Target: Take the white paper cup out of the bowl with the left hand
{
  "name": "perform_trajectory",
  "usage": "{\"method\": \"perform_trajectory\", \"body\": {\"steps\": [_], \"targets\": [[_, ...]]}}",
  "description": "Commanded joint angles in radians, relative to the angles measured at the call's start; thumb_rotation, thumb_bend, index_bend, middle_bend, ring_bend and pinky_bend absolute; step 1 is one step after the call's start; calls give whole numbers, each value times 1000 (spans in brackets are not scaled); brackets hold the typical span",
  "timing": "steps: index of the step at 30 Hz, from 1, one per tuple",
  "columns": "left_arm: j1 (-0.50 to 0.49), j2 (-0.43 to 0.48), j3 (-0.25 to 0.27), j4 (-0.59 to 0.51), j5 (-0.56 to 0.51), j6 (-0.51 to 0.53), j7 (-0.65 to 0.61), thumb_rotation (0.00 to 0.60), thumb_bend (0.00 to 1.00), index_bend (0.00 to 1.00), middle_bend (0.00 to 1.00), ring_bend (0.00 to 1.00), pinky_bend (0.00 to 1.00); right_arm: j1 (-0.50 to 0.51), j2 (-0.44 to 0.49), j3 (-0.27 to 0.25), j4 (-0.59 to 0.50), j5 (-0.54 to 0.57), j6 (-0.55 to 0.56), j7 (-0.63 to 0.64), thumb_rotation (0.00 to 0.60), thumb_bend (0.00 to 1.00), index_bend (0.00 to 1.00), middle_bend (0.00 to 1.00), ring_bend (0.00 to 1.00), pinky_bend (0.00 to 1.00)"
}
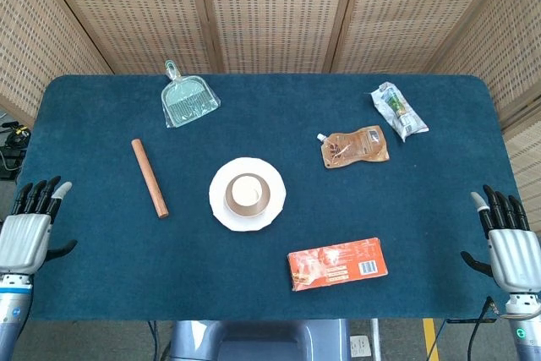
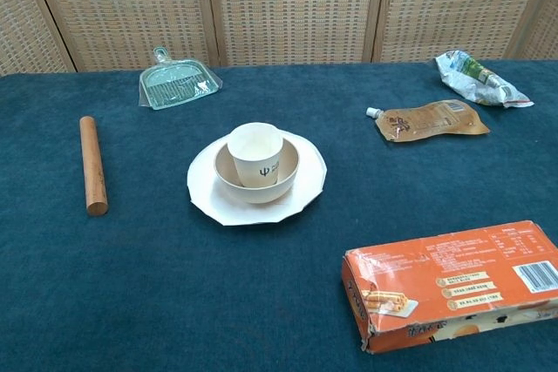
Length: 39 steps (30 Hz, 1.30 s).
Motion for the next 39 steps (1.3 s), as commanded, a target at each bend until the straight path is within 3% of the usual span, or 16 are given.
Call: {"method": "perform_trajectory", "body": {"steps": [1,5,12,19,31,35,39], "targets": [[-76,1,-48,-49,-32,-77,64,600,103,82,0,0,0,5,1,7,7,17,-14,11,600,98,0,0,0,0],[-180,-19,-103,-99,-94,-182,160,600,130,178,0,0,0,13,5,17,19,48,-39,34,600,99,0,0,0,0],[-371,-132,-170,-95,-276,-337,372,600,133,236,0,0,0,19,12,34,50,94,-69,83,600,99,0,0,0,0],[-552,-255,-206,-39,-463,-425,543,600,132,136,0,0,0,26,12,50,94,134,-101,138,600,99,0,0,0,0],[-778,-424,-211,87,-702,-475,661,600,140,233,0,0,0,29,15,73,138,188,-133,199,600,99,0,0,0,0],[-833,-467,-206,130,-747,-474,670,600,230,284,0,0,0,28,19,77,142,193,-134,216,600,99,0,0,0,0],[-867,-488,-190,147,-777,-467,676,600,245,291,0,0,0,26,19,80,148,195,-131,225,600,99,0,0,0,0]]}}
